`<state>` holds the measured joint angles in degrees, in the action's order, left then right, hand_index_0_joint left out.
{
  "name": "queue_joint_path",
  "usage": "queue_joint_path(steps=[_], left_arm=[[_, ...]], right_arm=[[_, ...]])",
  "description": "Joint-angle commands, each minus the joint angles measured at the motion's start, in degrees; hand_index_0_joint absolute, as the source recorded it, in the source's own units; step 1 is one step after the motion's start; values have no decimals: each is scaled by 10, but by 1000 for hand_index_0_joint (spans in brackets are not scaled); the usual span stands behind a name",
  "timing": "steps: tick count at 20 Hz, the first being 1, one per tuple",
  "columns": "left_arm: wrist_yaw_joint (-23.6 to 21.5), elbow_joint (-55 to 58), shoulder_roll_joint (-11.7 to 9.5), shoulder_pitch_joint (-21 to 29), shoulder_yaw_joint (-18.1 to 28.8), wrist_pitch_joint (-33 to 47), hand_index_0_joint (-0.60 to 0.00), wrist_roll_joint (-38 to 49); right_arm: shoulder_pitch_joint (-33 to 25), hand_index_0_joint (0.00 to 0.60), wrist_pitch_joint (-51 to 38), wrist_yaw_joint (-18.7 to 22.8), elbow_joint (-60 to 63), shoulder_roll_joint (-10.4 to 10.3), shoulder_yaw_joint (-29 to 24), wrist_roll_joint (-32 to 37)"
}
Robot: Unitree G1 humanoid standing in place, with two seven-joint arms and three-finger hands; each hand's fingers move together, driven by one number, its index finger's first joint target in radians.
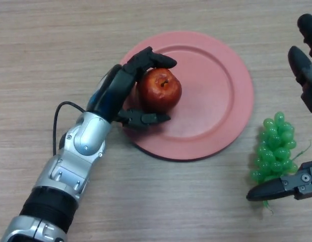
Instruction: Pick up the red apple and place it on the plate
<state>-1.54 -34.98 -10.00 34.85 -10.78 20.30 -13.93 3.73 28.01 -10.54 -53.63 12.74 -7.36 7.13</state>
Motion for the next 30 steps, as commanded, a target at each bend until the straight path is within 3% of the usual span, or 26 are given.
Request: queue_joint_path(steps=[1,4,5,7,9,14,17,20,22,26,30], left_arm=[[-34,30,-9,42,23,42,-499,47],[-14,53,-9,38,46,3,-100,36],[7,98,-9,26,67,-18,-3,16],[49,181,-10,4,83,-61,0,24],[62,234,-13,-13,94,-87,0,29],[65,436,-37,-91,134,-224,0,102],[69,544,-63,-148,156,-245,0,140],[75,622,-80,-203,202,-275,0,219],[77,700,-86,-244,240,-348,0,309],[64,732,-81,-289,249,-354,0,318],[70,768,-67,-329,259,-332,0,307]], right_arm=[[-12,0,-88,-1,-25,13,-37,8],[-20,0,-82,-3,-22,19,-42,-3],[-32,0,-66,-4,-22,25,-49,-10],[-51,0,-44,6,-21,28,-45,-19],[-68,0,-33,16,-20,30,-25,-34],[-114,0,-15,49,6,33,-18,-48],[-133,0,-12,70,19,37,-4,-59],[-142,0,-30,55,14,37,0,-52],[-128,0,-39,33,10,38,-11,-22],[-124,0,-19,33,6,40,-14,12],[-113,0,-35,30,14,33,10,-2]])
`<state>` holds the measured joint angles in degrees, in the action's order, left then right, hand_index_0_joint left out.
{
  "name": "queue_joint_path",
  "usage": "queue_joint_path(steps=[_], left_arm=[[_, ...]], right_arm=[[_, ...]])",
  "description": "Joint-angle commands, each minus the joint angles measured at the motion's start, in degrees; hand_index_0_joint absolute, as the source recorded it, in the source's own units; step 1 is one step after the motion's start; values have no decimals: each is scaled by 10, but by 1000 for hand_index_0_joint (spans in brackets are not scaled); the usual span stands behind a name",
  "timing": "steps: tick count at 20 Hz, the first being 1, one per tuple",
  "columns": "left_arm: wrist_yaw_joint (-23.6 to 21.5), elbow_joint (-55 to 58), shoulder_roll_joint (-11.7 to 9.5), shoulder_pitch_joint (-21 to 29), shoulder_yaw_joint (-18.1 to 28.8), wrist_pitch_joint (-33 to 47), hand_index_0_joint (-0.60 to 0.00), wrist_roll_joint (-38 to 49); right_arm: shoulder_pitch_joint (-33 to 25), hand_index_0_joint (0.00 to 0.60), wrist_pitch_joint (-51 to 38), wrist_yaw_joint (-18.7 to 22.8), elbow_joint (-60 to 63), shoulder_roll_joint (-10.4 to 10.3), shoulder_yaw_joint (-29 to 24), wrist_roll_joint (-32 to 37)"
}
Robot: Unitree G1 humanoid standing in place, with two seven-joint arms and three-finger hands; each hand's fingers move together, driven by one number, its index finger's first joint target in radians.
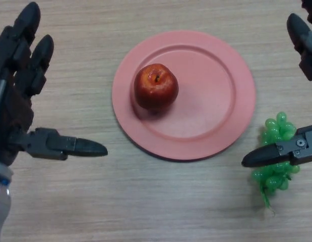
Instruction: Pick up the red apple and place it on the plate
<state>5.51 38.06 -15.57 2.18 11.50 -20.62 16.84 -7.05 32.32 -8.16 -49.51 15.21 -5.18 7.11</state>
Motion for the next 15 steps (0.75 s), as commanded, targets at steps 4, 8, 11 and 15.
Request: queue_joint_path(steps=[4,8,11,15], left_arm=[[-3,54,2,-25,45,119,0,-46],[-19,73,-6,-12,60,95,0,-34],[-10,88,-1,-26,63,110,0,-52],[19,124,1,-37,46,73,0,-89]], right_arm=[[26,0,-110,0,-29,-3,-5,-7],[31,0,-102,-15,-52,-4,9,-22],[50,0,-123,-15,-48,-15,26,-34],[44,0,-94,-19,-69,-9,3,-18]])
